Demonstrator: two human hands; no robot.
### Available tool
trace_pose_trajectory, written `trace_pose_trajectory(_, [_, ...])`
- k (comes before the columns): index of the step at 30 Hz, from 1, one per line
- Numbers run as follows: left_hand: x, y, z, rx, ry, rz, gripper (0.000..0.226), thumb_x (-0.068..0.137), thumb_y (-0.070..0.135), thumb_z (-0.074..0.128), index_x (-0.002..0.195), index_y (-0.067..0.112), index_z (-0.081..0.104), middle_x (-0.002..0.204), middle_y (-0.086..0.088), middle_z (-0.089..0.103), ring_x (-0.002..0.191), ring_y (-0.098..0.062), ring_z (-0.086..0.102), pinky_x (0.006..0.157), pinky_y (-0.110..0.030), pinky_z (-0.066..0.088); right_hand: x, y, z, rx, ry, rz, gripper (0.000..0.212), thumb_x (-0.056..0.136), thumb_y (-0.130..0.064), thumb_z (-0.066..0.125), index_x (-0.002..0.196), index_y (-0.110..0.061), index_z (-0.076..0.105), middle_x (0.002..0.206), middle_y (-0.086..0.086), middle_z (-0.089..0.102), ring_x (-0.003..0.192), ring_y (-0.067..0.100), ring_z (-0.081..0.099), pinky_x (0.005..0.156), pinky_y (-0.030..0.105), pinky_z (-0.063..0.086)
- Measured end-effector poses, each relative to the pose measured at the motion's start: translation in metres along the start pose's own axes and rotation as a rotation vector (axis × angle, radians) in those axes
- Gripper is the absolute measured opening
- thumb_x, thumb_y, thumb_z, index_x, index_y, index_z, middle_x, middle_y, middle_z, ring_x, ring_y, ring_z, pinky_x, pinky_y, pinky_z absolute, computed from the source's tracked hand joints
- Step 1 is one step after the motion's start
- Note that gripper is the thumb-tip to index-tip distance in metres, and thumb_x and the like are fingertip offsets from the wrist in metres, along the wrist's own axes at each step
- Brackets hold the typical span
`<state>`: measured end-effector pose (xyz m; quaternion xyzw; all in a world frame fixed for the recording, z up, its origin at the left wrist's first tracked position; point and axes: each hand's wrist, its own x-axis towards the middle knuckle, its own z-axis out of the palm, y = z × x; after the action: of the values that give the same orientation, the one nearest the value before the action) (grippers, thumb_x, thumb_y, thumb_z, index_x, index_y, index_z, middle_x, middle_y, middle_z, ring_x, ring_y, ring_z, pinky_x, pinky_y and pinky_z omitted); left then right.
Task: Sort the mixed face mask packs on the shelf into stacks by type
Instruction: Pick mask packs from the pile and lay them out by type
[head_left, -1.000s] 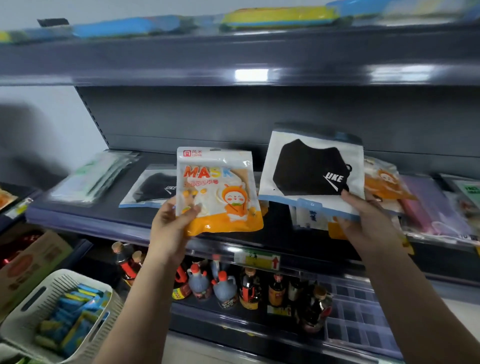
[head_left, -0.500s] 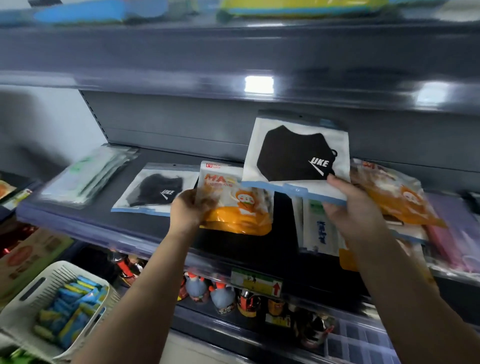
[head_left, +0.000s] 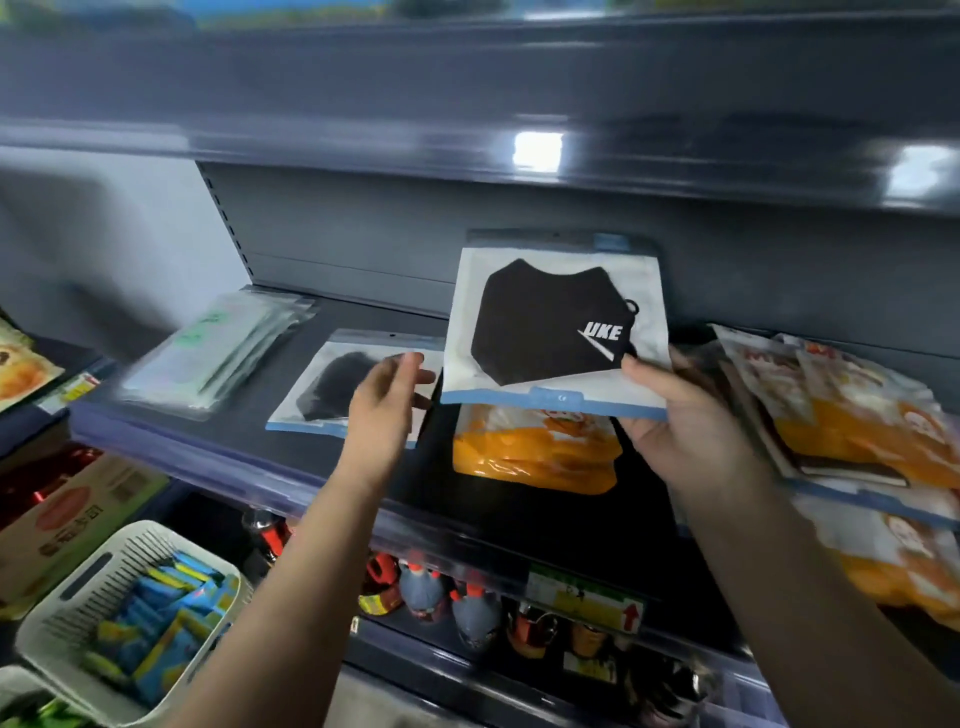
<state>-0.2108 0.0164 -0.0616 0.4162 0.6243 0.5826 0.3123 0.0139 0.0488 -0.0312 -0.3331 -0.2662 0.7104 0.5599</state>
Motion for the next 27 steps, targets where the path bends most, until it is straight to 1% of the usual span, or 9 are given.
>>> trace_pose_trajectory(3, [0.017, 0.011, -0.031, -0.222, -0.038, -0.102, 0.026, 0.096, 0.036, 0.047, 0.088, 0.017, 0.063, 0.062, 0.008, 0.062, 0.052, -0.007, 0.054, 0.049, -0.021, 0.041, 0.002, 0.023, 0.025, -0.059, 0.030, -0.042, 0.030, 0.075, 0.000, 0.063, 0.101, -0.016, 0.067, 0.095, 0.003, 0.071, 0.078, 0.014, 0.069, 0.062, 0.023, 0.057])
trace_pose_trajectory(6, [0.027, 0.017, -0.060, -0.173, -0.125, -0.096, 0.005, 0.088, 0.017, 0.061, 0.087, 0.013, 0.063, 0.051, 0.011, 0.060, 0.045, -0.003, 0.052, 0.043, -0.013, 0.040, 0.003, 0.053, 0.051, -0.155, 0.012, -0.075, 0.029, 0.082, 0.008, 0.058, 0.098, -0.014, 0.067, 0.078, -0.004, 0.074, 0.070, 0.009, 0.070, 0.058, 0.019, 0.055])
trace_pose_trajectory(9, [0.044, 0.010, -0.090, -0.163, -0.146, -0.077, 0.010, 0.085, -0.001, 0.060, 0.088, 0.009, 0.061, 0.047, 0.010, 0.062, 0.038, 0.002, 0.052, 0.038, -0.010, 0.038, 0.002, 0.082, 0.075, -0.329, 0.035, -0.108, 0.028, 0.084, 0.007, 0.059, 0.105, -0.011, 0.061, 0.092, -0.001, 0.071, 0.070, 0.000, 0.067, 0.062, 0.014, 0.052])
trace_pose_trajectory(12, [0.064, -0.007, -0.117, -0.083, -0.146, -0.045, 0.017, 0.084, -0.004, 0.061, 0.100, 0.004, 0.061, 0.065, -0.001, 0.064, 0.039, 0.001, 0.050, 0.037, -0.013, 0.036, 0.010, 0.109, 0.093, -0.376, 0.048, -0.064, 0.036, 0.082, 0.002, 0.063, 0.115, -0.012, 0.060, 0.107, 0.006, 0.069, 0.085, 0.010, 0.069, 0.077, 0.024, 0.056])
trace_pose_trajectory(15, [0.078, -0.020, -0.134, -0.081, -0.163, -0.031, 0.022, 0.082, -0.008, 0.061, 0.103, -0.001, 0.060, 0.075, -0.013, 0.057, 0.036, -0.004, 0.044, 0.036, -0.015, 0.034, 0.019, 0.132, 0.108, -0.694, 0.160, -0.088, 0.056, 0.067, -0.031, 0.076, 0.121, -0.024, 0.058, 0.120, 0.005, 0.064, 0.108, 0.024, 0.062, 0.098, 0.044, 0.048])
trace_pose_trajectory(17, [0.087, -0.027, -0.142, -0.057, -0.172, -0.026, 0.021, 0.082, -0.010, 0.061, 0.099, 0.002, 0.062, 0.065, -0.006, 0.058, 0.035, -0.004, 0.041, 0.036, -0.016, 0.034, 0.023, 0.142, 0.117, -0.890, 0.208, -0.091, 0.051, 0.072, -0.035, 0.074, 0.118, -0.022, 0.058, 0.115, 0.002, 0.063, 0.106, 0.021, 0.060, 0.092, 0.037, 0.048])
trace_pose_trajectory(20, [0.098, -0.035, -0.149, 0.025, -0.184, -0.007, 0.021, 0.083, -0.008, 0.060, 0.087, 0.012, 0.062, 0.050, 0.010, 0.056, 0.038, -0.005, 0.043, 0.038, -0.016, 0.036, 0.028, 0.152, 0.126, -1.060, 0.233, -0.156, 0.029, 0.083, -0.026, 0.067, 0.107, -0.017, 0.054, 0.093, -0.007, 0.059, 0.085, 0.007, 0.055, 0.069, 0.021, 0.041])
trace_pose_trajectory(24, [0.109, -0.047, -0.156, 0.226, -0.167, 0.034, 0.014, 0.084, 0.002, 0.064, 0.096, 0.007, 0.064, 0.068, 0.005, 0.060, 0.057, -0.002, 0.058, 0.048, -0.006, 0.039, 0.035, 0.164, 0.136, -1.324, 0.271, -0.154, 0.048, 0.083, -0.037, 0.065, 0.120, -0.011, 0.050, 0.112, 0.003, 0.058, 0.104, 0.019, 0.055, 0.087, 0.033, 0.046])
trace_pose_trajectory(27, [0.117, -0.060, -0.158, 0.341, -0.213, 0.030, 0.019, 0.084, 0.009, 0.066, 0.103, 0.005, 0.066, 0.082, -0.005, 0.065, 0.080, -0.025, 0.065, 0.062, -0.020, 0.044, 0.035, 0.170, 0.143, -1.502, 0.297, -0.098, 0.052, 0.086, -0.036, 0.061, 0.126, -0.008, 0.042, 0.119, 0.007, 0.050, 0.102, 0.019, 0.049, 0.080, 0.030, 0.040])
